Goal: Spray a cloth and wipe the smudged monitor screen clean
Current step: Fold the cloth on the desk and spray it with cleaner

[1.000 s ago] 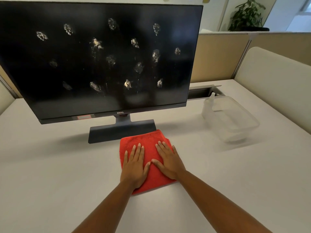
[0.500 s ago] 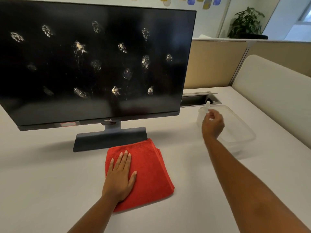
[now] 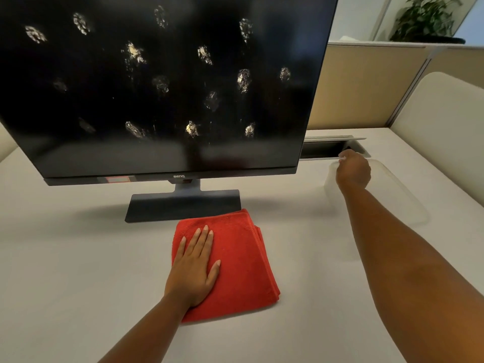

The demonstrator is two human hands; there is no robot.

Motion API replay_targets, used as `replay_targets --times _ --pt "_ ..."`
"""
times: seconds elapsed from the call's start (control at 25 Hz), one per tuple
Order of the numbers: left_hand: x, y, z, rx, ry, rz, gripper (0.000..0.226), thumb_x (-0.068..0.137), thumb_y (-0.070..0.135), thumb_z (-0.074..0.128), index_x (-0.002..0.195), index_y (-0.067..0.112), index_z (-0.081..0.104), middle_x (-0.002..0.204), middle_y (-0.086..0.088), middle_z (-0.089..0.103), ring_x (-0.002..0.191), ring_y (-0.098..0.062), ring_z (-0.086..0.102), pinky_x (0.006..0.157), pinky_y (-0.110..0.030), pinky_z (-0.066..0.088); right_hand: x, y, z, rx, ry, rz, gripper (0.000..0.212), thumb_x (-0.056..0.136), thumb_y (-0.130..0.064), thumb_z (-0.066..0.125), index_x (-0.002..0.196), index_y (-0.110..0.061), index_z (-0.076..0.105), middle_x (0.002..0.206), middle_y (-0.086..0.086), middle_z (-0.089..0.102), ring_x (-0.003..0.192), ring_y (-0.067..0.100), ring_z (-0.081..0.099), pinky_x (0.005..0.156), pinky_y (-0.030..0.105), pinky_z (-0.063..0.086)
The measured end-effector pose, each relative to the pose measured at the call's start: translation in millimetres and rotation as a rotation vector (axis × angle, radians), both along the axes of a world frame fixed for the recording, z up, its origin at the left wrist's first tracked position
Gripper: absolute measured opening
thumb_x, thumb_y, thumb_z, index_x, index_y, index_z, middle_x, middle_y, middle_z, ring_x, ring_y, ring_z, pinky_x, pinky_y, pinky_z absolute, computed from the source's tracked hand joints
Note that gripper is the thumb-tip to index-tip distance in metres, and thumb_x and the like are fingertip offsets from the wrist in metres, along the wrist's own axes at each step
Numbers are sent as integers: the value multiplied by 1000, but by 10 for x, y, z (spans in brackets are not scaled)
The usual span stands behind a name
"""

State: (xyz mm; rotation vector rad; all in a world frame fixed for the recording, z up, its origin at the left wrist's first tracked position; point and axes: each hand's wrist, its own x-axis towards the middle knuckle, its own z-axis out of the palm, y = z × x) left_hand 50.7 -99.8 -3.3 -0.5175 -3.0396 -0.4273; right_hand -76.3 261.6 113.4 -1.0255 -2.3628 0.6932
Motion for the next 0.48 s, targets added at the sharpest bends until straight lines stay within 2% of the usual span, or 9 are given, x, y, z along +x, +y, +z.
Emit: replay_targets --times 0.16,0.32,0.48 --pt "3 -6 -6 6 -14 1 65 85 53 9 137 24 -17 152 5 -11 136 -9 -22 111 -30 -19 164 -27 82 128 222 42 24 94 -12 47 113 -5 60 112 18 64 101 31 60 87 34 47" --pt "8 9 5 -10 -31 1 66 83 54 6 137 23 -18 154 3 -10 135 -10 -22 111 -31 -19 352 -68 333 203 472 15 26 94 -17 45 113 -8 60 111 15 64 102 30 57 82 33 46" --pt "4 9 26 -42 -41 2 64 91 52 11 141 21 -14 155 0 -10 138 -13 -19 110 -32 -18 589 -234 604 279 622 91 26 91 -19 48 110 -8 62 107 14 66 96 29 59 78 31 45"
